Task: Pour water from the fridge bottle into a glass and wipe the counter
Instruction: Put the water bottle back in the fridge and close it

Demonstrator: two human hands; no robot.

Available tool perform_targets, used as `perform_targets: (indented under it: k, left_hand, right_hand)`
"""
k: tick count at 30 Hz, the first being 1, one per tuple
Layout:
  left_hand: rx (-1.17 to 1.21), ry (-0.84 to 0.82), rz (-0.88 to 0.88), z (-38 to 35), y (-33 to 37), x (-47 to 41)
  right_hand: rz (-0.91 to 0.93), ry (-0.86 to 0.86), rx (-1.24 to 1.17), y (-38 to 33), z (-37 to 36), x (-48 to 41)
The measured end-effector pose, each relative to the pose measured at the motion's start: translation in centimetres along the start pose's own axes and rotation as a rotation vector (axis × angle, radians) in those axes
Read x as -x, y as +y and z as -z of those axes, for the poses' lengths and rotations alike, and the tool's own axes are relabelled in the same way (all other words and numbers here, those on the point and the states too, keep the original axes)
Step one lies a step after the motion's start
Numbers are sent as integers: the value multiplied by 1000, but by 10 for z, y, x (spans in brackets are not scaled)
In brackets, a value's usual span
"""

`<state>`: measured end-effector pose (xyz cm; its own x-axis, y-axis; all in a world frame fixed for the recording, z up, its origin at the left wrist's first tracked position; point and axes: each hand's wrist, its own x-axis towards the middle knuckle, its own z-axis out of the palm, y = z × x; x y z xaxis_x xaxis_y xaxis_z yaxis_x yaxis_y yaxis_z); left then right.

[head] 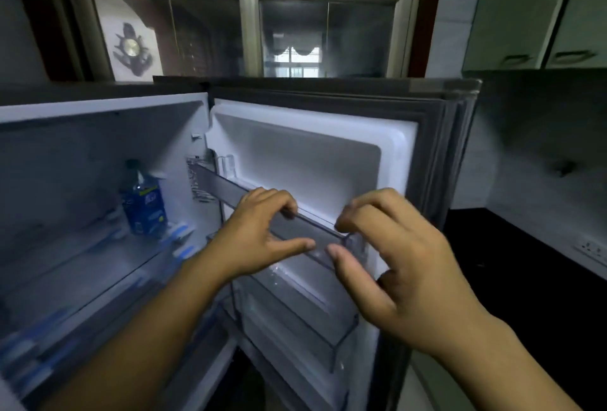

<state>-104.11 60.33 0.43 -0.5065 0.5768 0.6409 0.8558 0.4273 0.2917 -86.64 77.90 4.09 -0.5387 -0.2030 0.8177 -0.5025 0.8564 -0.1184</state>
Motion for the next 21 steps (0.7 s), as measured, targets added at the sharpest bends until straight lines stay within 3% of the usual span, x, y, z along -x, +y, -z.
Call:
perform_targets:
  k: [3, 5, 9, 13, 16, 21]
  left_hand:
    - [37, -37, 65, 16, 1, 14]
    - [62, -52, 107, 28, 0, 22]
    - [122, -81, 217, 53, -6, 43]
    - [-3, -57, 257, 77, -13, 73]
    - [-220, 72, 204, 99, -21, 100]
    - [-630, 516, -6, 171, -43, 140]
  right_hand:
    - [33, 275, 72, 6, 0, 18]
    - [-7, 362, 113, 11, -10, 26]
    - [-107, 308, 85, 17, -41, 38]
    - [-57, 295, 90, 9, -62, 40]
    - [-7, 326, 69, -8, -76, 39]
    - [64, 394, -8, -57, -107, 34]
